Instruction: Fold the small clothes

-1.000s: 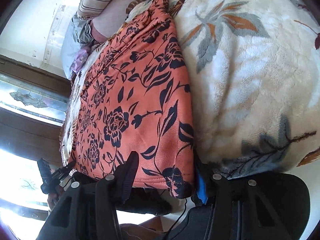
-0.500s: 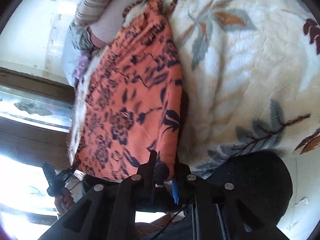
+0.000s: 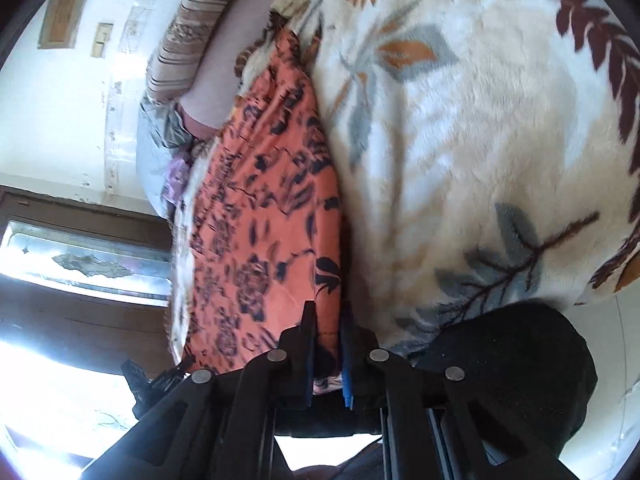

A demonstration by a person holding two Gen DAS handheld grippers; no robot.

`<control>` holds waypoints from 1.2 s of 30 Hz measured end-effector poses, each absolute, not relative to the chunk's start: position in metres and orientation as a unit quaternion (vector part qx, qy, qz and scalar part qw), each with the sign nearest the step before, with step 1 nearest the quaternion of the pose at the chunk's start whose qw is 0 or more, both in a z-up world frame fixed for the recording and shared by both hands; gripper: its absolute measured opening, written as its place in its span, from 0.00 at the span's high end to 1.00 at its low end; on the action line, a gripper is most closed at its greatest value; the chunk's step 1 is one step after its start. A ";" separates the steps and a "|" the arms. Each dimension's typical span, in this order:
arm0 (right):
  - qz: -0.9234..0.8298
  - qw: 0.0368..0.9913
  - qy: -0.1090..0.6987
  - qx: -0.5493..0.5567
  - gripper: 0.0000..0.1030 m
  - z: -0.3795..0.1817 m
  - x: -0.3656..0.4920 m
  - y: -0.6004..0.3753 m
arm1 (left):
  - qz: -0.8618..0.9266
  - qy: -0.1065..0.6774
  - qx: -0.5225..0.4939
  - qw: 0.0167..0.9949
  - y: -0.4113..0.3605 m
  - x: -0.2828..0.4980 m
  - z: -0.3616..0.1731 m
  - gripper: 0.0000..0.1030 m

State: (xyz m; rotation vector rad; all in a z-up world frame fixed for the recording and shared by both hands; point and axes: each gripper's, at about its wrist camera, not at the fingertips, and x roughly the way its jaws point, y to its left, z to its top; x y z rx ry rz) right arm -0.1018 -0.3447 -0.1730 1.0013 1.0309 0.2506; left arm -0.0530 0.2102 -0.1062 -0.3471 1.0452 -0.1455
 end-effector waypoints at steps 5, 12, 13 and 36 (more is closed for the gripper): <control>0.117 0.746 0.467 0.459 0.90 -0.166 -0.100 -0.346 | -0.066 0.490 -0.179 0.851 0.215 -0.047 -0.101 0.92; 0.135 0.740 0.439 0.492 0.90 -0.153 -0.103 -0.349 | -0.081 0.472 -0.204 0.854 0.218 -0.050 -0.084 0.92; 0.140 0.743 0.431 0.492 0.90 -0.146 -0.101 -0.350 | -0.083 0.463 -0.205 0.858 0.217 -0.049 -0.077 0.92; 0.145 0.756 0.398 0.499 0.90 -0.119 -0.012 -0.351 | -0.103 0.437 -0.209 0.869 0.204 0.031 -0.052 0.92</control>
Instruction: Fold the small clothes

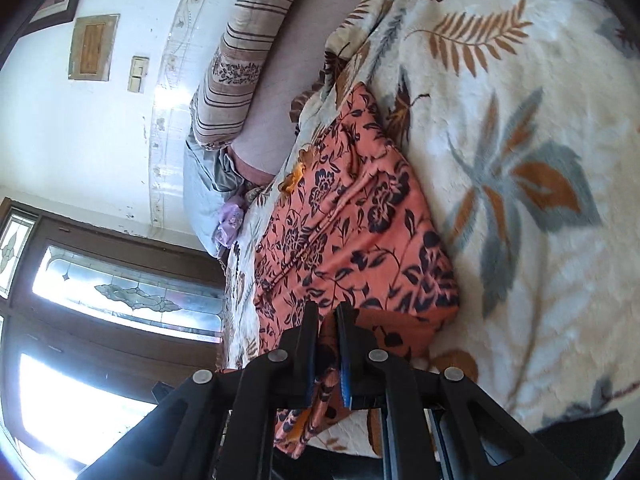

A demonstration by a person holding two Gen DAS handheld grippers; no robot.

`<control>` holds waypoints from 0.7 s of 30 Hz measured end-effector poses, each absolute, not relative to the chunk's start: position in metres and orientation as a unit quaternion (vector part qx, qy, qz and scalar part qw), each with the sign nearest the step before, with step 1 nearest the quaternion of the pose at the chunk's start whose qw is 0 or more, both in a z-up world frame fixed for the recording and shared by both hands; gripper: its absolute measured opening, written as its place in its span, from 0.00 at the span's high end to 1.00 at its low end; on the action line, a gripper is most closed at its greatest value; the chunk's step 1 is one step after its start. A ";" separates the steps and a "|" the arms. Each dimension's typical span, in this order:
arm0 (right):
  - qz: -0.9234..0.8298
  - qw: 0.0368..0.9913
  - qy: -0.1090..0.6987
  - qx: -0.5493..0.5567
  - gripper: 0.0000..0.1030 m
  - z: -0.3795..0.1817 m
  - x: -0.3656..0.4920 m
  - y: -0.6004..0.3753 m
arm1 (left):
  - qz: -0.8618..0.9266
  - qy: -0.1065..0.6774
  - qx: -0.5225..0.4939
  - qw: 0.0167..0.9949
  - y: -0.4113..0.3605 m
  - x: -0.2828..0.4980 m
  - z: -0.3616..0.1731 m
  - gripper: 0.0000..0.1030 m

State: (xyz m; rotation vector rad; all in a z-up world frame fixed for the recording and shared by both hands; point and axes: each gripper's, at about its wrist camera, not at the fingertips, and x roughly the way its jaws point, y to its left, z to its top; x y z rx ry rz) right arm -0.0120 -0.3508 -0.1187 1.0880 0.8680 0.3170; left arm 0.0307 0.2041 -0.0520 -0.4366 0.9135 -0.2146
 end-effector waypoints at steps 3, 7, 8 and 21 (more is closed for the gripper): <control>0.148 0.760 0.382 0.504 0.93 -0.112 0.007 -0.356 | -0.108 0.421 -0.208 0.876 0.200 0.049 -0.040 0.92; 0.157 0.764 0.389 0.490 0.92 -0.100 0.032 -0.357 | -0.114 0.413 -0.193 0.883 0.190 0.069 -0.030 0.92; 0.137 0.775 0.404 0.466 0.90 -0.097 0.032 -0.355 | -0.114 0.412 -0.185 0.885 0.186 0.069 -0.029 0.92; 0.090 0.710 0.514 0.472 0.22 -0.155 -0.106 -0.339 | -0.112 0.426 -0.198 0.876 0.195 0.046 -0.047 0.92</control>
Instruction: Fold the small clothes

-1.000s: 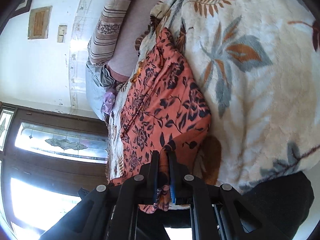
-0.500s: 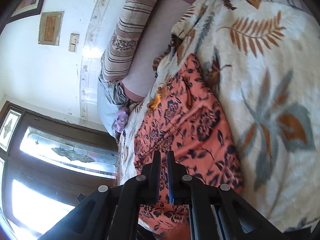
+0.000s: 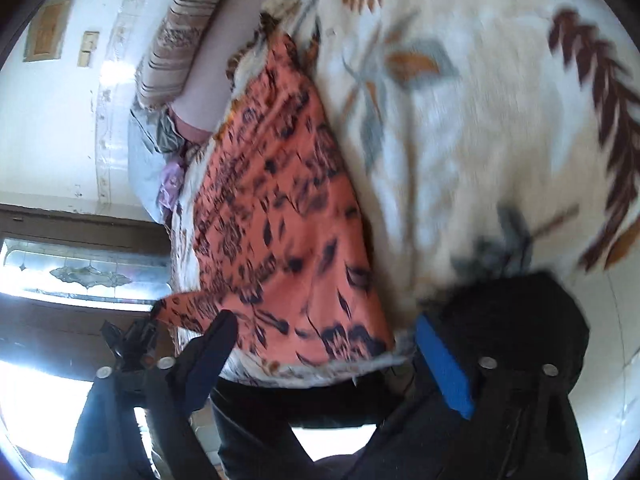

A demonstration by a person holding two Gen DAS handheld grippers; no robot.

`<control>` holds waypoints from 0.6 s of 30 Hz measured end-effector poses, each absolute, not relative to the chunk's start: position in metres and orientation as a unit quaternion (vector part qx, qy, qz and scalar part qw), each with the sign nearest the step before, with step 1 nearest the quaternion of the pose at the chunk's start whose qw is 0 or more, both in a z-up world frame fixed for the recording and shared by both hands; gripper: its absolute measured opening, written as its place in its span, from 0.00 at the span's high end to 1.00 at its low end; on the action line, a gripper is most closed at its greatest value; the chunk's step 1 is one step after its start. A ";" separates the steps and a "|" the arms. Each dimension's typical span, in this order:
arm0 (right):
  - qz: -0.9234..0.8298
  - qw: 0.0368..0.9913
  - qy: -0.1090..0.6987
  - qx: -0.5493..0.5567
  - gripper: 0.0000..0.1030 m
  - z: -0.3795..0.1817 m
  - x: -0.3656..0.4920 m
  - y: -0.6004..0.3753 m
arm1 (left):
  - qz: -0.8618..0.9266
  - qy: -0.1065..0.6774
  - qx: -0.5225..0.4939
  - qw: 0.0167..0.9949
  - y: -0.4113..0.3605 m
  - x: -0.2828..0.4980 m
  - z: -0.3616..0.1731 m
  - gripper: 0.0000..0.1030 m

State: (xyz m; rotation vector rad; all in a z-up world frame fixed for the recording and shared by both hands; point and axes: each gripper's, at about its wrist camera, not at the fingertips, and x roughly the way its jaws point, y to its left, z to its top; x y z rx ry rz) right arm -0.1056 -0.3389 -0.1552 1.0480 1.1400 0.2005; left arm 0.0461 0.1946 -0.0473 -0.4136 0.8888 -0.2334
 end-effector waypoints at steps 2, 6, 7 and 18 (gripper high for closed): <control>0.085 0.685 0.523 0.500 0.61 -0.178 -0.105 -0.332 | -0.110 0.426 -0.199 0.876 0.195 0.044 -0.047 0.92; 0.056 0.665 0.517 0.536 0.91 -0.202 -0.104 -0.330 | -0.105 0.425 -0.204 0.875 0.199 0.039 -0.047 0.92; 0.055 0.669 0.509 0.539 0.94 -0.199 -0.105 -0.331 | -0.105 0.425 -0.206 0.875 0.200 0.038 -0.047 0.92; 0.054 0.691 0.464 0.551 0.95 -0.175 -0.128 -0.347 | -0.099 0.425 -0.201 0.877 0.204 0.028 -0.047 0.92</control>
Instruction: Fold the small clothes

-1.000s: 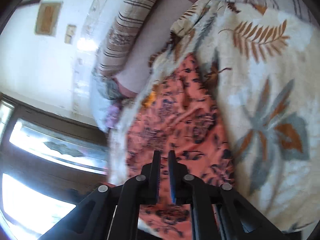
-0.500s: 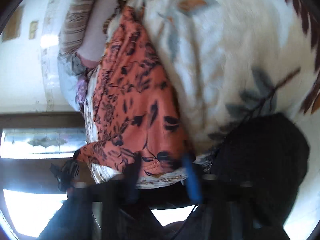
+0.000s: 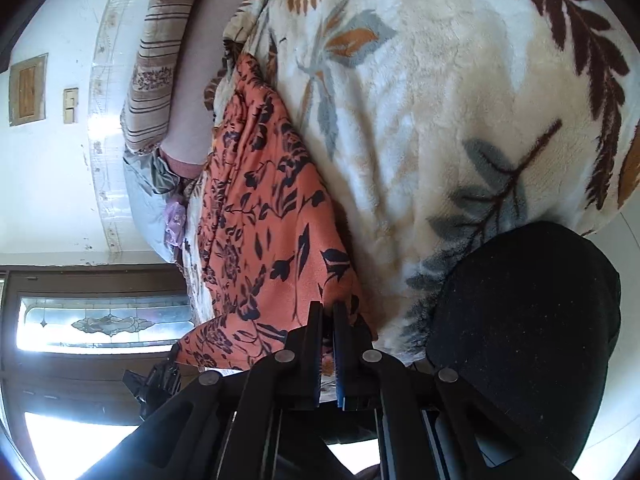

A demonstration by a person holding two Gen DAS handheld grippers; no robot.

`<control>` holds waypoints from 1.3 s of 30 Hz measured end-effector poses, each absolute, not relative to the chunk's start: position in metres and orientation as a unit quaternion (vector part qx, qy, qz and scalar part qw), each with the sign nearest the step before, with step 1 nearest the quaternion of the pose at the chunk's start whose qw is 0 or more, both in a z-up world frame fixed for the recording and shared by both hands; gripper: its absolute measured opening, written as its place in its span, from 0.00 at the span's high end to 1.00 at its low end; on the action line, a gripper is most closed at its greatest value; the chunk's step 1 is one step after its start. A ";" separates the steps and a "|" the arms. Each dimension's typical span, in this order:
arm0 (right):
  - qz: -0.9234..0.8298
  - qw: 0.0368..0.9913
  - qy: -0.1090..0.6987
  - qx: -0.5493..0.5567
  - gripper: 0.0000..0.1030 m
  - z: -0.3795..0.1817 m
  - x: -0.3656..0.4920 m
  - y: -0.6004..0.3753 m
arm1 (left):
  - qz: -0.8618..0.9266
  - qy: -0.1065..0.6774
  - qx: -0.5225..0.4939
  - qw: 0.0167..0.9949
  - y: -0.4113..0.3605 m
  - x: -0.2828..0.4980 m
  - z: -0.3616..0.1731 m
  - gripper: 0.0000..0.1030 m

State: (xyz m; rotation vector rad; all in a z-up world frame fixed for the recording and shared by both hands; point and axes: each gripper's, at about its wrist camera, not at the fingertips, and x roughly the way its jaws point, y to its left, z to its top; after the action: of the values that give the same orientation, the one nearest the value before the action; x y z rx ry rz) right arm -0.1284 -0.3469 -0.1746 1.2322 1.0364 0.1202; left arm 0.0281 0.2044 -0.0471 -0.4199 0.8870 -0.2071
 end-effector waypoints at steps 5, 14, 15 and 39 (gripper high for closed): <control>0.077 0.698 0.418 0.577 0.95 -0.154 -0.122 -0.344 | -0.098 0.422 -0.196 0.880 0.205 0.024 -0.044 0.92; -0.010 0.701 0.469 0.538 0.04 -0.166 -0.135 -0.348 | -0.096 0.431 -0.192 0.876 0.207 0.022 -0.051 0.92; -0.008 0.697 0.470 0.541 0.04 -0.166 -0.136 -0.348 | -0.096 0.431 -0.193 0.876 0.208 0.022 -0.051 0.92; 0.054 0.658 0.453 0.600 0.93 -0.178 -0.111 -0.328 | -0.097 0.428 -0.201 0.876 0.214 0.020 -0.049 0.92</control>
State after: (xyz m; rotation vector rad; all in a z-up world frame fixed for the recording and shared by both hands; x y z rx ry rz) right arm -0.1115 -0.3276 -0.1779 1.3583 1.0251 0.1233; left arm 0.0196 0.2136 -0.0491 -0.4193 0.8929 -0.2028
